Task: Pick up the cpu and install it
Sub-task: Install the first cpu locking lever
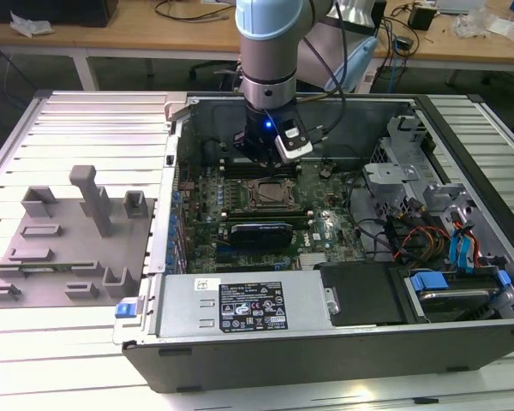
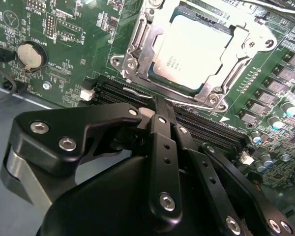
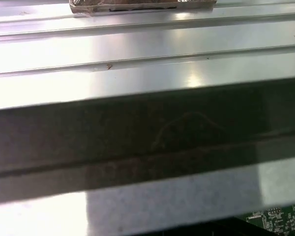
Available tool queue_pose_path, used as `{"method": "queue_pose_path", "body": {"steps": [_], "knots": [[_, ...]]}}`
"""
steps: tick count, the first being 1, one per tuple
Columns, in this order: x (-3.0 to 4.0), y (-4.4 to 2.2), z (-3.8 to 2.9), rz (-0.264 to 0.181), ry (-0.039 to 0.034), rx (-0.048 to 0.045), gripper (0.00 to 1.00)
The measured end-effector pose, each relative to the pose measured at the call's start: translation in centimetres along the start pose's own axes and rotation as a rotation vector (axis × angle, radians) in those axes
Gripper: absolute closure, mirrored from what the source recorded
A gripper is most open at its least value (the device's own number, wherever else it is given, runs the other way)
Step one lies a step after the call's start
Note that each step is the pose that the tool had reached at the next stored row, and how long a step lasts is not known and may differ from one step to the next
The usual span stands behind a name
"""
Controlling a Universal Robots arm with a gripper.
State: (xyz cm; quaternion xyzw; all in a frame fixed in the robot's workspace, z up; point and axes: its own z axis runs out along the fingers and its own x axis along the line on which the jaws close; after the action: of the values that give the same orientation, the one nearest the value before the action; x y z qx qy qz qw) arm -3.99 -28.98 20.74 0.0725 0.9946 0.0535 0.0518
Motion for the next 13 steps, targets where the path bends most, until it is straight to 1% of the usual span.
{"method": "queue_pose_path", "body": {"steps": [3, 7, 10, 13], "knots": [[0.01, -0.01, 0.06, 0.025, -0.0030, 0.0038, 0.89], [0.01, -0.01, 0.07, 0.026, -0.0033, 0.0039, 0.89], [0.01, -0.01, 0.14, 0.077, -0.0099, 0.0133, 0.89], [0.02, -0.02, 0.19, 0.112, -0.0142, 0.0189, 0.89]]}}
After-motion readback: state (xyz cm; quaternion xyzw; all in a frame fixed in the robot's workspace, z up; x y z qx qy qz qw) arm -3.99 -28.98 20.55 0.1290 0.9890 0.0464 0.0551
